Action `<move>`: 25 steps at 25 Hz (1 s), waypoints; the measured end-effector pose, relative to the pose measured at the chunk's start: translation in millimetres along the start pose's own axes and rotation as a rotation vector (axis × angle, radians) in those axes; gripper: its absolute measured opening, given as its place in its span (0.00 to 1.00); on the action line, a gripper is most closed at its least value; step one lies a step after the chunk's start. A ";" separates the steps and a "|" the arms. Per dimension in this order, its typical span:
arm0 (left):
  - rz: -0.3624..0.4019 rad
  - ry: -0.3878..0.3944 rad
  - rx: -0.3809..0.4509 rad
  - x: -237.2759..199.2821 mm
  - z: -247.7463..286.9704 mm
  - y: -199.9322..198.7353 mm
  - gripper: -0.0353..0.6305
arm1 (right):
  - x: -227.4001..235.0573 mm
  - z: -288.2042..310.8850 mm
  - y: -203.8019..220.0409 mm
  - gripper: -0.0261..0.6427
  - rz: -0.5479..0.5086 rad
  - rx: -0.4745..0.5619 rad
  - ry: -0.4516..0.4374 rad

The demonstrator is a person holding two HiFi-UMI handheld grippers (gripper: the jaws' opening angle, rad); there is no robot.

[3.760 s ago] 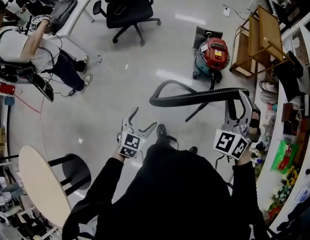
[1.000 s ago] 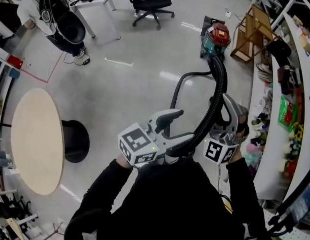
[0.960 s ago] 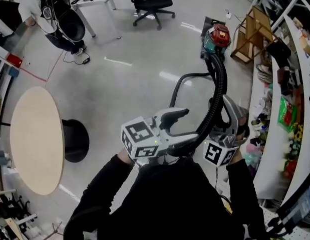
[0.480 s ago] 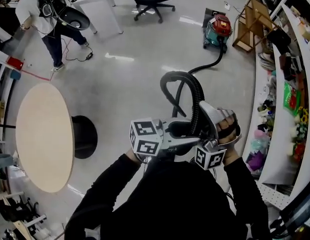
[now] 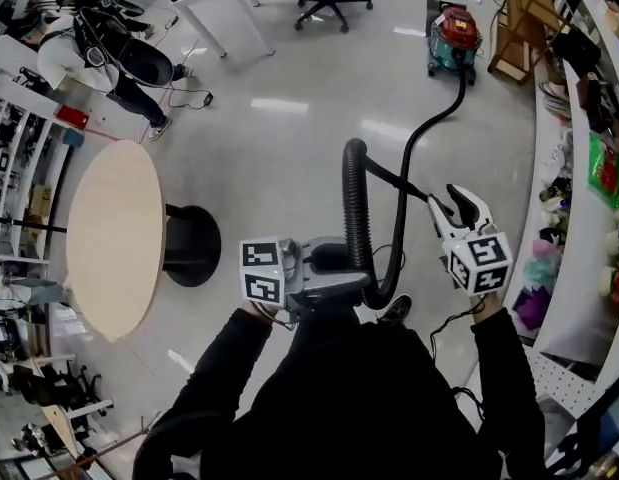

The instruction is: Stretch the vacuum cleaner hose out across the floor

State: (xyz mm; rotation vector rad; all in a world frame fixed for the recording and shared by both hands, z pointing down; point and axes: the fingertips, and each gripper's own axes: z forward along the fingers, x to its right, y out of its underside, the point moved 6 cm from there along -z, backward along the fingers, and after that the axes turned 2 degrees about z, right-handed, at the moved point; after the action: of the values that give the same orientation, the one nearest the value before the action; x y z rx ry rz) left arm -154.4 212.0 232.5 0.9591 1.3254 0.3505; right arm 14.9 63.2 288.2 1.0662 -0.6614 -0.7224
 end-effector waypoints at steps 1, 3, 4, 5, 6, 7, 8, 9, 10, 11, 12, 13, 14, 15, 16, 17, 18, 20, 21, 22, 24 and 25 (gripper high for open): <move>0.029 -0.010 -0.042 7.9 11.4 11.2 0.38 | 7.0 -5.7 7.1 0.28 0.326 0.007 -0.188; 0.064 -0.020 -0.108 21.8 29.5 32.9 0.38 | -5.0 -14.5 7.3 0.28 0.772 0.067 -0.523; 0.074 -0.021 -0.129 27.7 34.9 42.3 0.38 | -17.2 -18.9 2.3 0.28 0.875 0.100 -0.639; 0.083 -0.020 -0.141 32.5 38.0 50.1 0.38 | -30.0 -22.7 -2.9 0.33 0.922 0.112 -0.722; 0.090 -0.020 -0.146 36.7 39.3 56.5 0.37 | -43.2 -25.2 -6.8 0.42 0.940 0.101 -0.781; 0.100 -0.023 -0.150 40.8 39.0 62.5 0.37 | -56.8 -26.0 -8.3 0.49 0.942 0.070 -0.823; 0.113 -0.029 -0.158 44.8 37.3 68.8 0.36 | -70.1 -24.7 -7.3 0.52 0.938 0.027 -0.851; 0.130 -0.037 -0.172 48.6 34.7 75.6 0.36 | -82.7 -21.9 -4.8 0.53 0.934 -0.021 -0.869; 0.148 -0.044 -0.192 51.9 31.8 83.0 0.36 | -95.0 -18.6 -2.2 0.53 0.934 -0.070 -0.889; 0.166 -0.049 -0.218 54.5 29.2 90.8 0.36 | -107.8 -15.5 -0.9 0.54 0.935 -0.116 -0.920; 0.187 -0.050 -0.250 56.4 27.1 99.1 0.35 | -121.7 -12.7 -1.0 0.54 0.929 -0.159 -0.960; 0.213 -0.047 -0.290 58.1 25.3 107.8 0.35 | -137.2 -9.9 -1.8 0.54 0.912 -0.201 -1.003; 0.245 -0.043 -0.336 59.7 22.9 116.6 0.35 | -155.0 -6.7 -1.8 0.54 0.885 -0.246 -1.044; 0.281 -0.040 -0.384 61.5 18.9 125.3 0.35 | -174.9 -3.2 0.1 0.54 0.849 -0.297 -1.075; 0.317 -0.038 -0.428 63.4 12.4 133.5 0.35 | -196.4 0.6 4.6 0.54 0.808 -0.351 -1.093; 0.346 -0.034 -0.459 65.9 3.1 141.3 0.34 | -218.2 4.1 11.7 0.54 0.771 -0.401 -1.098; 0.360 -0.025 -0.476 68.7 -8.6 148.9 0.32 | -239.3 6.9 20.2 0.48 0.749 -0.441 -1.096; 0.346 -0.001 -0.463 74.8 -40.0 163.5 0.30 | -279.0 11.0 36.0 0.45 0.754 -0.478 -1.071; 0.324 0.014 -0.443 78.8 -59.2 170.0 0.30 | -298.9 12.9 40.9 0.44 0.763 -0.477 -1.053; 0.299 0.029 -0.420 83.8 -79.4 176.3 0.30 | -318.7 14.8 43.8 0.43 0.765 -0.466 -1.032; 0.248 0.054 -0.370 95.5 -117.2 187.5 0.30 | -354.5 18.7 47.4 0.41 0.767 -0.434 -0.990; 0.223 0.065 -0.347 101.0 -133.6 192.4 0.30 | -369.4 20.7 48.8 0.40 0.771 -0.416 -0.974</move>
State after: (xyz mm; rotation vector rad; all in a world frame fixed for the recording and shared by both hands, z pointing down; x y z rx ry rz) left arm -195.0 448.8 318.4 0.8060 1.1686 0.7627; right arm -212.4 359.1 292.4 -0.0364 -1.5561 -0.6149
